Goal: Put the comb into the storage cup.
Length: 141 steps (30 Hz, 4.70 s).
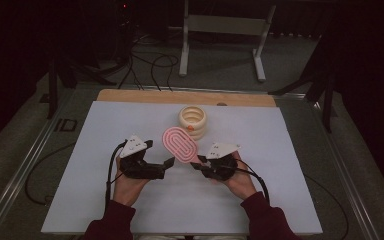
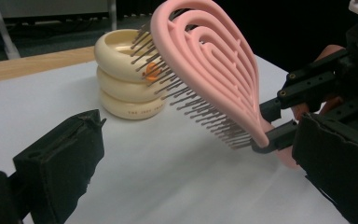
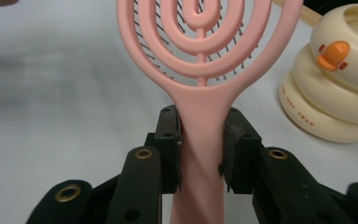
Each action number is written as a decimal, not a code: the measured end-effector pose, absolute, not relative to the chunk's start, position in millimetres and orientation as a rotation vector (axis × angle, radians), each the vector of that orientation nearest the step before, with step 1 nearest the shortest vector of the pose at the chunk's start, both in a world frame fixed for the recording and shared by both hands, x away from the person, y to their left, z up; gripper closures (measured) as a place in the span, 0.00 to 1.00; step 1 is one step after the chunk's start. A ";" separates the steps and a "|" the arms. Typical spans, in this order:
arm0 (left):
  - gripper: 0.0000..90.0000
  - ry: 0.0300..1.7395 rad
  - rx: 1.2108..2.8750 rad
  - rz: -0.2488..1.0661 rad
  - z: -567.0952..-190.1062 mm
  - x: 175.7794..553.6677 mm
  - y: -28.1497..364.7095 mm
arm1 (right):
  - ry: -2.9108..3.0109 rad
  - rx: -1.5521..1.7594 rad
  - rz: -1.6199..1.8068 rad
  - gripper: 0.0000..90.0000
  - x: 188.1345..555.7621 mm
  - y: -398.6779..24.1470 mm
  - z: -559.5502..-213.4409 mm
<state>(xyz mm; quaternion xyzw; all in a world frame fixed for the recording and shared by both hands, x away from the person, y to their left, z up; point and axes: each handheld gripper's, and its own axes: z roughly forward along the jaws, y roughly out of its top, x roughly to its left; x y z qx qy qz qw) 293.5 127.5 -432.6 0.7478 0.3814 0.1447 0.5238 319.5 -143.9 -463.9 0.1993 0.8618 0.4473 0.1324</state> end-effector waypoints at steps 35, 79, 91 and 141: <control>0.48 0.938 1.686 0.186 -435.0 303.7 113.2 | 2.447 0.539 1.377 0.79 310.3 -132.0 -463.1; 0.71 0.879 1.647 0.118 -428.5 304.2 109.3 | 2.428 0.605 1.360 0.34 310.1 -131.1 -462.5; 0.71 0.881 1.630 0.121 -427.5 304.9 111.6 | 2.386 0.636 1.361 0.27 305.8 -138.8 -457.3; 0.71 0.884 1.579 0.146 -415.0 309.9 123.7 | 2.088 0.962 1.424 0.15 282.5 -228.1 -466.9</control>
